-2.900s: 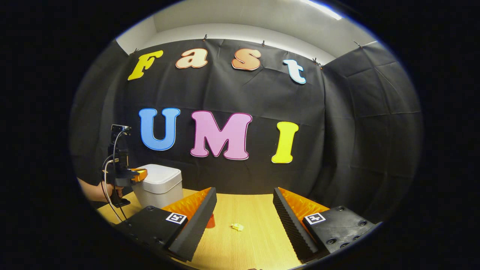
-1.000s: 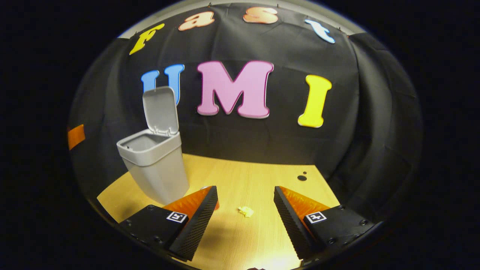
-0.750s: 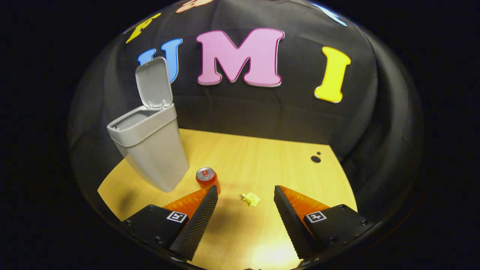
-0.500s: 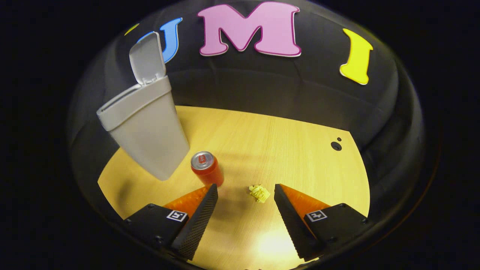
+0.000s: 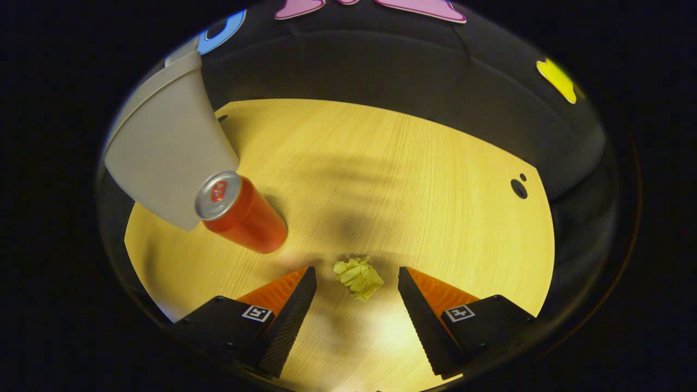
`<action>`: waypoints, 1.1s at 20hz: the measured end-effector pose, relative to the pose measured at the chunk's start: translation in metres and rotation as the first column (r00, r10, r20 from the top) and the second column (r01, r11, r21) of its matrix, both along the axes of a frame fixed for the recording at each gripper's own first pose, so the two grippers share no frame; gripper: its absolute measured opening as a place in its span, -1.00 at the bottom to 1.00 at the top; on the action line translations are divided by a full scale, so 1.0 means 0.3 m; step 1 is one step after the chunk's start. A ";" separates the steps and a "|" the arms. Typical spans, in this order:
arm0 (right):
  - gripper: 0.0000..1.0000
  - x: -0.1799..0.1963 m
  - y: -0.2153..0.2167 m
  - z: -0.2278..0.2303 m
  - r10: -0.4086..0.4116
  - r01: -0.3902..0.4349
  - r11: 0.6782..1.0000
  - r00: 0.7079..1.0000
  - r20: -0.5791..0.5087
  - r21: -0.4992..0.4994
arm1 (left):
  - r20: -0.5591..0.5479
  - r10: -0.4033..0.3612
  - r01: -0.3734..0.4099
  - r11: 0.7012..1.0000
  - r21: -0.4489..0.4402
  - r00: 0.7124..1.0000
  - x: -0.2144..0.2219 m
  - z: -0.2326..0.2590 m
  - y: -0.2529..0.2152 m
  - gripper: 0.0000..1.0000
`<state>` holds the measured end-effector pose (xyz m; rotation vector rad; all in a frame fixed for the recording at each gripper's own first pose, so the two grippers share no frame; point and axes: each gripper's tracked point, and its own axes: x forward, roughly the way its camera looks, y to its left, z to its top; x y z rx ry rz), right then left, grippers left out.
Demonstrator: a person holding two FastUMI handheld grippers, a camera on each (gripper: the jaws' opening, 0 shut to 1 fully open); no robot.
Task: Press the lid of the desktop garbage bin to open it, pick up the crumpled paper on the desktop and throw it into the bin, then pick up the pop can on the desktop and drop it into the bin, and finally close the garbage bin lid.
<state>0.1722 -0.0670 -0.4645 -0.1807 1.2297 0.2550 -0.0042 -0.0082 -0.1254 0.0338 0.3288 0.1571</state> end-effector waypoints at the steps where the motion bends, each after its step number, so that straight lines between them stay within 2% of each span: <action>1: 0.94 -0.002 -0.013 -0.021 0.005 -0.005 1.000 1.000 -0.025 -0.009 | -0.001 0.005 -0.005 1.000 -0.005 1.000 0.002 -0.003 -0.004 0.92; 6: 0.90 -0.017 -0.005 -0.089 0.018 -0.018 1.000 0.997 -0.080 0.003 | -0.007 0.007 -0.007 1.000 0.012 1.000 0.022 -0.015 -0.016 0.92; 8: 0.75 -0.040 -0.003 -0.096 0.015 -0.014 1.000 0.993 -0.120 0.005 | -0.009 0.006 -0.006 1.000 0.017 1.000 0.027 -0.019 -0.024 0.92; 9: 0.63 -0.026 -0.003 -0.098 0.013 -0.012 1.000 0.994 -0.106 0.007 | -0.010 0.006 -0.006 1.000 0.018 1.000 0.031 -0.019 -0.027 0.92; 10: 0.89 -0.031 -0.002 -0.104 0.013 -0.012 1.000 0.994 -0.112 0.012 | -0.013 0.006 -0.005 1.000 0.021 1.000 0.034 -0.023 -0.033 0.92; 11: 0.52 -0.025 -0.010 -0.097 0.008 -0.007 1.000 0.994 -0.110 0.011 | -0.016 0.008 -0.007 1.000 0.027 1.000 0.036 -0.024 -0.034 0.92; 12: 0.46 -0.031 -0.005 -0.101 0.002 -0.001 1.000 0.994 -0.114 0.009 | -0.012 0.010 -0.010 0.999 0.032 1.000 0.039 -0.017 -0.037 0.92; 13: -0.14 -0.035 -0.010 -0.098 -0.001 0.002 1.000 0.993 -0.115 0.011 | -0.008 0.009 -0.009 1.000 0.030 1.000 0.039 -0.012 -0.043 0.92; 14: 0.00 -0.037 -0.008 -0.103 0.001 0.001 1.000 0.993 -0.120 0.015 | -0.003 0.009 -0.009 1.000 0.026 1.000 0.039 -0.006 -0.049 0.92; 15: -0.33 -0.032 -0.008 -0.096 -0.002 0.004 1.000 0.993 -0.115 0.019 | 0.002 0.009 -0.009 1.000 0.024 1.000 0.040 0.002 -0.051 0.92; 16: -0.48 -0.035 -0.008 -0.091 -0.002 0.004 1.000 0.994 -0.108 0.018 | 0.005 0.007 -0.007 1.000 0.020 1.000 0.038 0.004 -0.052 0.92; 17: -0.21 -0.033 -0.018 -0.078 -0.007 0.008 1.000 0.995 -0.095 0.004 | 0.006 0.001 -0.001 1.000 0.017 1.000 0.036 0.001 -0.055 0.92; 18: -0.35 -0.029 -0.026 -0.055 -0.014 0.014 1.000 0.997 -0.081 -0.001 | 0.001 -0.008 0.008 1.000 0.015 1.000 0.035 -0.001 -0.058 0.92; 20: -0.38 -0.027 -0.025 0.013 -0.034 0.034 0.999 0.998 -0.051 0.012 | -0.002 -0.025 0.025 0.999 0.027 1.000 0.037 0.005 -0.054 0.92; 22: -0.39 -0.001 -0.021 0.121 -0.050 0.049 0.998 0.998 0.023 0.031 | 0.011 -0.045 0.044 0.999 0.030 0.999 0.041 0.021 -0.053 0.92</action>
